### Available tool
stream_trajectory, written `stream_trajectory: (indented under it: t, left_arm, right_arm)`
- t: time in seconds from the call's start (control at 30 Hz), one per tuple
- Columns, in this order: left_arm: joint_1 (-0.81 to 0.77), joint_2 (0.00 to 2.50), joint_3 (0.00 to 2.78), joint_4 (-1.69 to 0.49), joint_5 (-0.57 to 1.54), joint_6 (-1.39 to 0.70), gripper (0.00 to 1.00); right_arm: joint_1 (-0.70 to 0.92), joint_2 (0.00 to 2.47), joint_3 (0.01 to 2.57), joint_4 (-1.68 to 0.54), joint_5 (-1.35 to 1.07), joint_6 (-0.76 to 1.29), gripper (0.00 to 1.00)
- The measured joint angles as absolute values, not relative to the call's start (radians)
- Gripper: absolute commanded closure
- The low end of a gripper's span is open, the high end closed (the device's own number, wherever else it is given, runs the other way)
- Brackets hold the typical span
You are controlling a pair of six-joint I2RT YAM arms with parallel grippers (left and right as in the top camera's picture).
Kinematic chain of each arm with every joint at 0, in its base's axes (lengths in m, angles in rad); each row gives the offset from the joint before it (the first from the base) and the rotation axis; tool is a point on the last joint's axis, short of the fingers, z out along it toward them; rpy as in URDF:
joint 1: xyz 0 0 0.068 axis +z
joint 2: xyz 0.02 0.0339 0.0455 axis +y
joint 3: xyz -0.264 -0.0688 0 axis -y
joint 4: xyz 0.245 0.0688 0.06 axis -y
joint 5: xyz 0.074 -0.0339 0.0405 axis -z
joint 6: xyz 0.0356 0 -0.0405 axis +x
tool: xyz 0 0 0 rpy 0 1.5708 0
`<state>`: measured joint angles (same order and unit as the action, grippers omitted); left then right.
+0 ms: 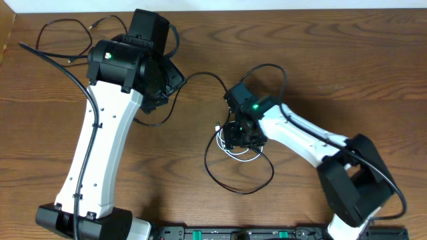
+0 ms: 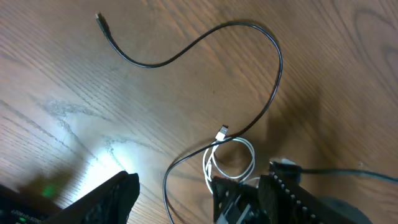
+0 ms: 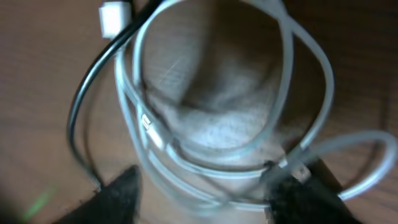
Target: Untangle cables
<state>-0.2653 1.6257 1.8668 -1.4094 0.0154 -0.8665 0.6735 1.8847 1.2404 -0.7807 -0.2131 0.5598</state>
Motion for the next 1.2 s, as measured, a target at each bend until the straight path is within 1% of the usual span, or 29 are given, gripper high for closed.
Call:
stream_trajectory:
  t: [0.03,0.1,0.2,0.23,0.37,0.53,0.67,0.8,1.0,1.2]
  left_arm:
    - [-0.265,1.626,1.867,-1.409,0.015,-0.867,0.32]
    - [-0.265,1.626,1.867,-1.409,0.015,-0.867,0.32]
    - [-0.265,1.626,1.867,-1.409,0.015,-0.866,0.32]
    - [-0.265,1.626,1.867,-1.409,0.015,-0.866,0.32]
    - [-0.265,1.626,1.867,-1.409,0.015,-0.864,0.32]
    - [-0.265,1.626,1.867,-1.409,0.015,-0.864,0.32]
    - [-0.265,1.626,1.867,-1.409,0.015,-0.864,0.32]
    - [-0.265,1.626,1.867,-1.409,0.015,-0.864,0.32]
    - [-0.265,1.626,1.867,-1.409,0.015,-0.864,0.32]
    - [-0.265,1.626,1.867,-1.409,0.015,-0.864,0.32]
  right_arm:
    - [0.675,1.898,1.240,-0.769,-0.199,0.574,0.72]
    - [0.677,1.914,1.240,-0.757,-0.180,0.583,0.76]
    - [0.675,1.918,1.240,-0.739,-0.158,0.595,0.95]
    - [0.674,1.917,1.241,-0.739,-0.155,0.597,0.99]
    - [0.664,1.916,1.258,-0.821,-0.151,0.599,0.99]
    - [0.623,1.875,1.340,-0.934,-0.147,0.582,0.99]
    - [0.586,1.766,1.415,-0.940,-0.137,0.551,0.99]
    - [0.543,1.622,1.451,-0.895,-0.096,0.537,0.99]
    - [0.472,1.432,1.459,-0.855,0.073,0.534,0.99]
    - [0.424,1.322,1.459,-0.865,0.310,0.541,0.98]
